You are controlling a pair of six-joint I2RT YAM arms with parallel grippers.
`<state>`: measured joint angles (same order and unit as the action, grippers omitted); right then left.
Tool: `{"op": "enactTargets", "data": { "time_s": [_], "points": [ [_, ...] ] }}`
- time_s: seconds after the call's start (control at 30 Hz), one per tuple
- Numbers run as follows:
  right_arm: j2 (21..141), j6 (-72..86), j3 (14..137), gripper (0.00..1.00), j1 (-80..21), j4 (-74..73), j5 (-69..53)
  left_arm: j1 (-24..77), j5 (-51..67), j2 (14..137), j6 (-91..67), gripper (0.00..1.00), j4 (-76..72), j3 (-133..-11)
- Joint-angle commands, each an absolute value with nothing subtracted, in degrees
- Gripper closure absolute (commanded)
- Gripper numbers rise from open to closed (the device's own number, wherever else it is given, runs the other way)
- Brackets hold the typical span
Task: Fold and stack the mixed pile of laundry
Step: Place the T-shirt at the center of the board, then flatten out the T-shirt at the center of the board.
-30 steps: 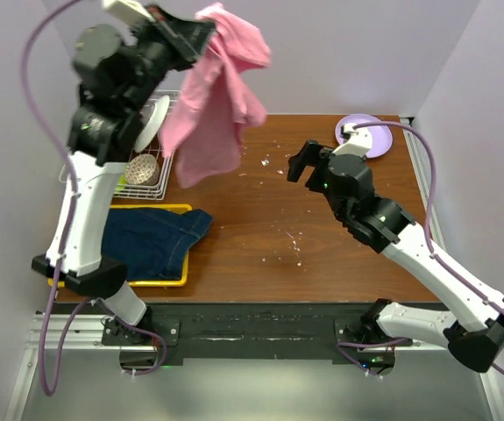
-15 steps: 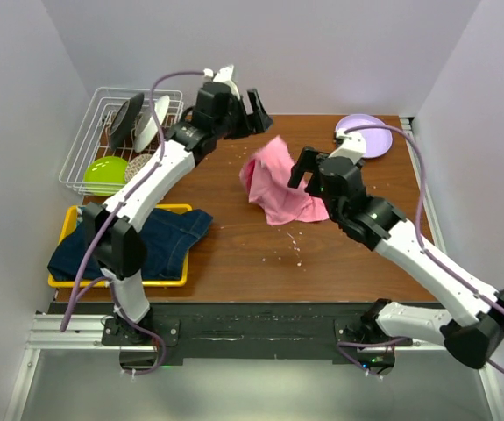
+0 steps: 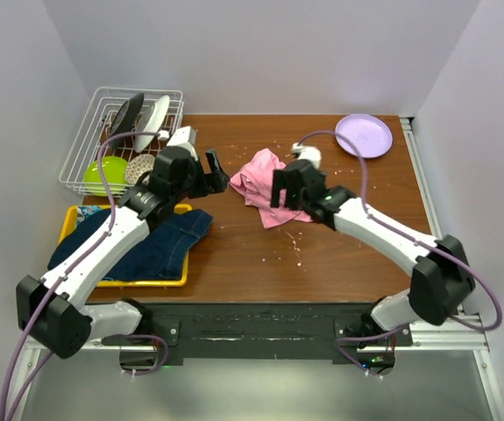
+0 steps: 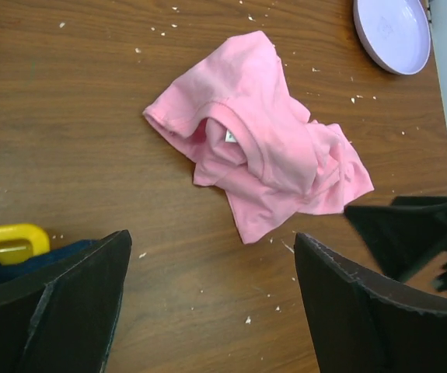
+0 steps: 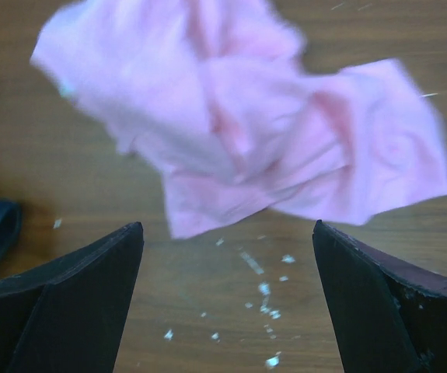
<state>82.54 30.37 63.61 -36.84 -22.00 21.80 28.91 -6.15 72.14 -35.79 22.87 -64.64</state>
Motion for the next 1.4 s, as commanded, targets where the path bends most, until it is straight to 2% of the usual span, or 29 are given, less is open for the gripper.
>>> {"op": "enactTargets", "data": {
  "time_s": [0.0, 0.17, 0.33, 0.57, 0.8, 0.9, 0.93, 1.03, 1.2, 1.37],
  "points": [
    [88.58, 29.44, 62.67, 0.10, -43.50, -20.13, 21.97, 27.43, -5.63, 69.44, -37.61, 0.11, 19.78, -58.19],
    [94.21, 29.97, 63.45, 0.18, -45.44, -16.01, 21.53, 26.54, -3.43, 69.34, -37.00, 0.13, 19.34, -57.04],
    [100.19, 29.71, 67.05, 0.21, -46.84, -16.87, 22.41, 26.11, -2.38, 70.58, -36.12, 0.15, 19.07, -56.95],
    [106.17, 30.06, 71.10, 0.32, -46.93, -18.63, 23.73, 24.96, -0.53, 71.02, -36.04, 0.18, 17.93, -56.60],
    [110.30, 30.41, 73.83, 0.53, -46.85, -21.36, 24.78, 24.08, 0.79, 70.40, -36.12, 0.20, 17.67, -55.55],
    [110.30, 29.97, 74.79, 0.69, -46.76, -22.15, 23.38, 23.82, 1.05, 69.78, -35.95, 0.21, 17.32, -54.67],
    [110.30, 29.71, 76.10, 0.79, -46.76, -23.54, 23.29, 23.73, 1.49, 69.79, -35.95, 0.22, 17.40, -54.49],
    [108.90, 28.66, 80.31, 1.00, -46.23, -27.23, 24.60, 23.55, 2.89, 69.61, -36.03, 0.25, 16.96, -53.88],
    [105.90, 26.02, 92.17, 1.00, -42.82, -31.28, 26.71, 23.64, 6.15, 70.40, -36.56, 0.30, 11.61, -52.03],
    [109.68, 23.29, 112.39, 1.00, -37.71, -37.53, 27.95, 26.09, 10.37, 76.09, -39.54, 0.35, 5.11, -53.08]
  ]
}}
